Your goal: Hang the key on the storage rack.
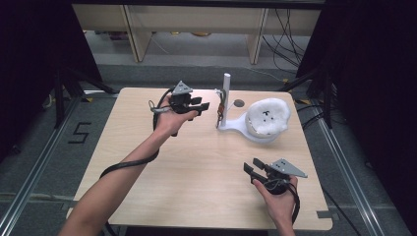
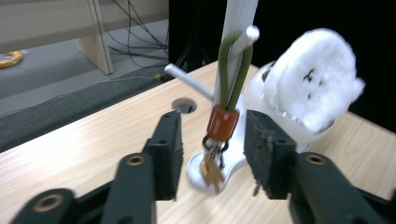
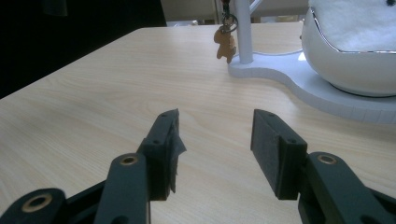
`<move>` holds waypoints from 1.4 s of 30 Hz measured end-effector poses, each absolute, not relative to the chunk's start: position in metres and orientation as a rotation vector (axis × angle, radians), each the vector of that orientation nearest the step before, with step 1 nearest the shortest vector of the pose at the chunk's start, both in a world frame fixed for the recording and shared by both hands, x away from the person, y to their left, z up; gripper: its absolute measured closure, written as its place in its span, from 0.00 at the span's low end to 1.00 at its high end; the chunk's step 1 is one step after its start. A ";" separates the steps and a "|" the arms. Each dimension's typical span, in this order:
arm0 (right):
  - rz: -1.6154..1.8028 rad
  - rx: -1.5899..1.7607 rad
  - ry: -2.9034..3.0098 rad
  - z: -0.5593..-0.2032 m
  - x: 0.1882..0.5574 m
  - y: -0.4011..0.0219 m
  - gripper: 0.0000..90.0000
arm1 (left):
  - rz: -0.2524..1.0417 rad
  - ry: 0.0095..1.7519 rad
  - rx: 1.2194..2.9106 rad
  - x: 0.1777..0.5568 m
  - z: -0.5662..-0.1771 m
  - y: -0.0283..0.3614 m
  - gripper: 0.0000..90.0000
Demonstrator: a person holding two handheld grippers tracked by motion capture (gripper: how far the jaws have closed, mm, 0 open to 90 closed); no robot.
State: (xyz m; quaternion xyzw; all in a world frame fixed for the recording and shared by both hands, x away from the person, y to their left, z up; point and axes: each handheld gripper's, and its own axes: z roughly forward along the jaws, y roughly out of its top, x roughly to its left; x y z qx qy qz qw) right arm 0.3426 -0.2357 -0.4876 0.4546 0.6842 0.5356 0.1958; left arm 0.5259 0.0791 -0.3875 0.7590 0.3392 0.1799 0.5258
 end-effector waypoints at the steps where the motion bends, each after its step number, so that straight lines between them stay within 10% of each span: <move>1: 1.491 1.272 1.921 -0.488 0.343 -0.236 0.58 | 0.434 0.808 1.813 0.523 -0.388 0.081 0.59; 10: 1.487 1.272 1.910 -0.490 0.343 -0.234 0.57 | 0.430 0.804 1.883 0.497 -0.394 0.103 0.44; 42: 1.460 1.348 1.890 -0.493 0.344 -0.243 0.55 | 0.624 0.939 1.795 0.396 -0.474 0.223 0.42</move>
